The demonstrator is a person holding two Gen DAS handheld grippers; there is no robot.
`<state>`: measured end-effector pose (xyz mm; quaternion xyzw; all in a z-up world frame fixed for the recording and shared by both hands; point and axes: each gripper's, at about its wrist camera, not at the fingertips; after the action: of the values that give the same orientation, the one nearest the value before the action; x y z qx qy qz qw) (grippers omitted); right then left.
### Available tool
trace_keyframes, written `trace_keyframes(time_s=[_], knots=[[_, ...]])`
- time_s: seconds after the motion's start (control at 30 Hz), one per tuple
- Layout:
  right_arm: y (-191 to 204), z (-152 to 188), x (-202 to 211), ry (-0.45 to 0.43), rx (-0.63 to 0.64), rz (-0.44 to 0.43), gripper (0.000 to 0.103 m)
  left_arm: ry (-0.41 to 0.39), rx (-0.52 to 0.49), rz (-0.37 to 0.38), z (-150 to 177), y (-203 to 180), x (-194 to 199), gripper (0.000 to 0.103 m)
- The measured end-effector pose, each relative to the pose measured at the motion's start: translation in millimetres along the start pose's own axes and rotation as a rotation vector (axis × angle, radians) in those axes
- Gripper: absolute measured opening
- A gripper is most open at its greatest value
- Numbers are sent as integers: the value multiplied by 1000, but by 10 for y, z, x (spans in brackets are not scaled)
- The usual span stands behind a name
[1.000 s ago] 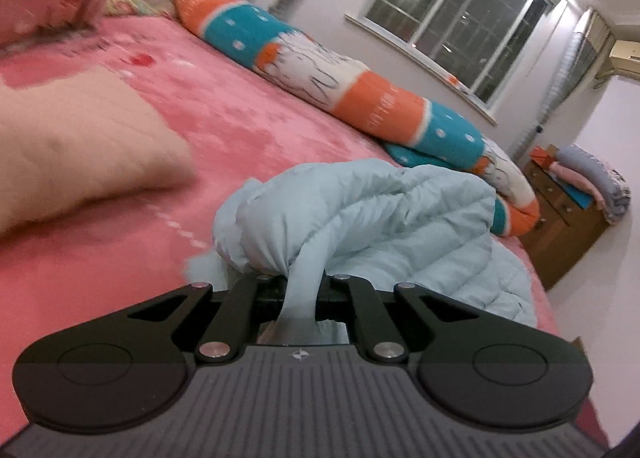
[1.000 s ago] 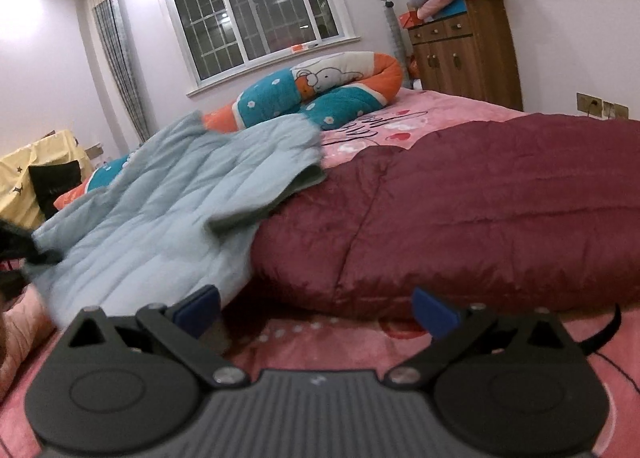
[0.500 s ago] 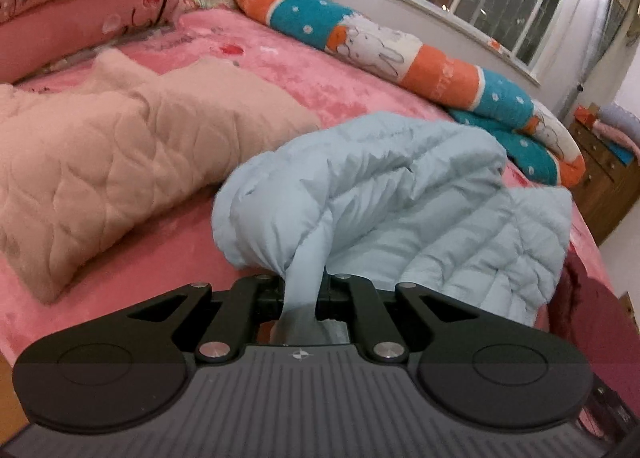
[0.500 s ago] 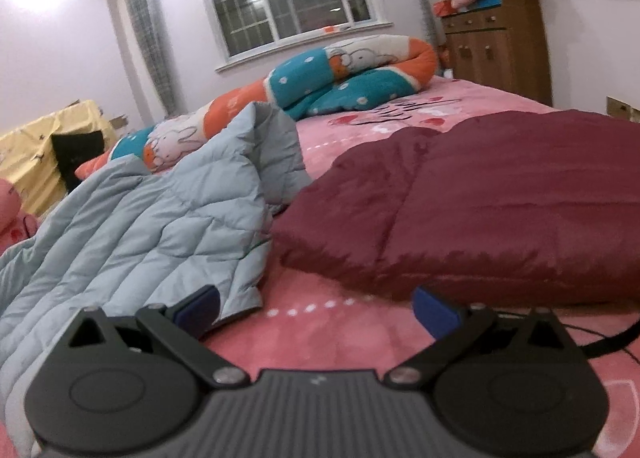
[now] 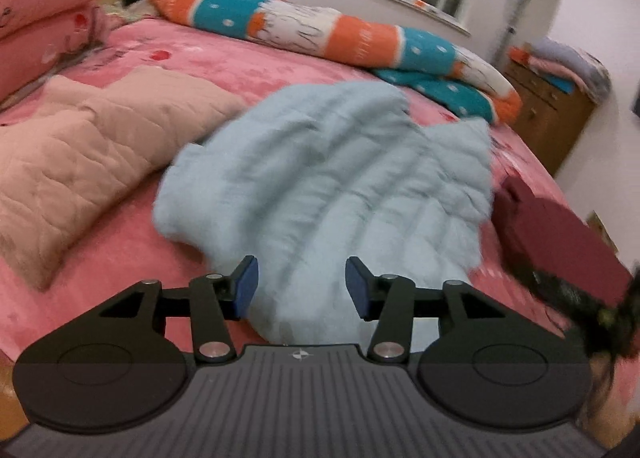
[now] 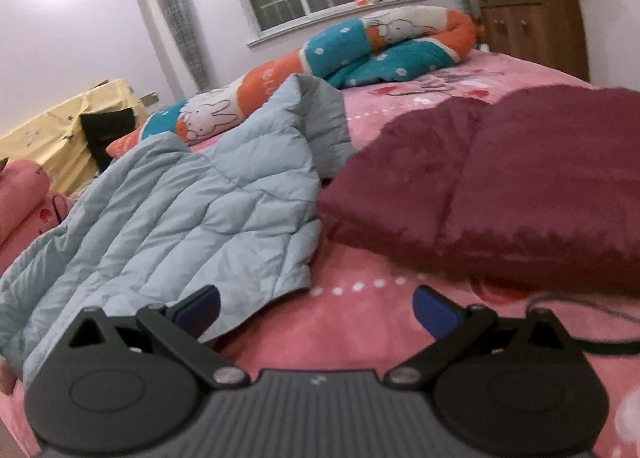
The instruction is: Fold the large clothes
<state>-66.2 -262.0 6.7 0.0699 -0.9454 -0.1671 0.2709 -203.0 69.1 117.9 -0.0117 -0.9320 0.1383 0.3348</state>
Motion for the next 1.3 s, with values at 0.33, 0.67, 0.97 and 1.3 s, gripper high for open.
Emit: trace_keyframes(time_s=[0.33,0.67,0.97,1.3], knots=[[-64,-170,-454,75,-16,-157,93,154,-164,99,600,-431,-384,66],[-107,-228,-938,149,-90,-199,92,192,-163,119,810,-492,-787,87],[-72,-235,-1162,148,-119,-282,64,183,-127,113,953,-470,-1014,101],[-68,-329,-900,110,-162,-371,8,119,-118,103,865,-662,-1327,42]])
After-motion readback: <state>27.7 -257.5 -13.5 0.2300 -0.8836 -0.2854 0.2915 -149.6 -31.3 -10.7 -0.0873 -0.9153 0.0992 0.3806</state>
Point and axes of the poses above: each gripper's, at about its wrist camera, not at the fingertips, and x roughly against the way its jaws point, y to its left, z to its underside, and after that the axes turned 2 degrees about z, right-handed
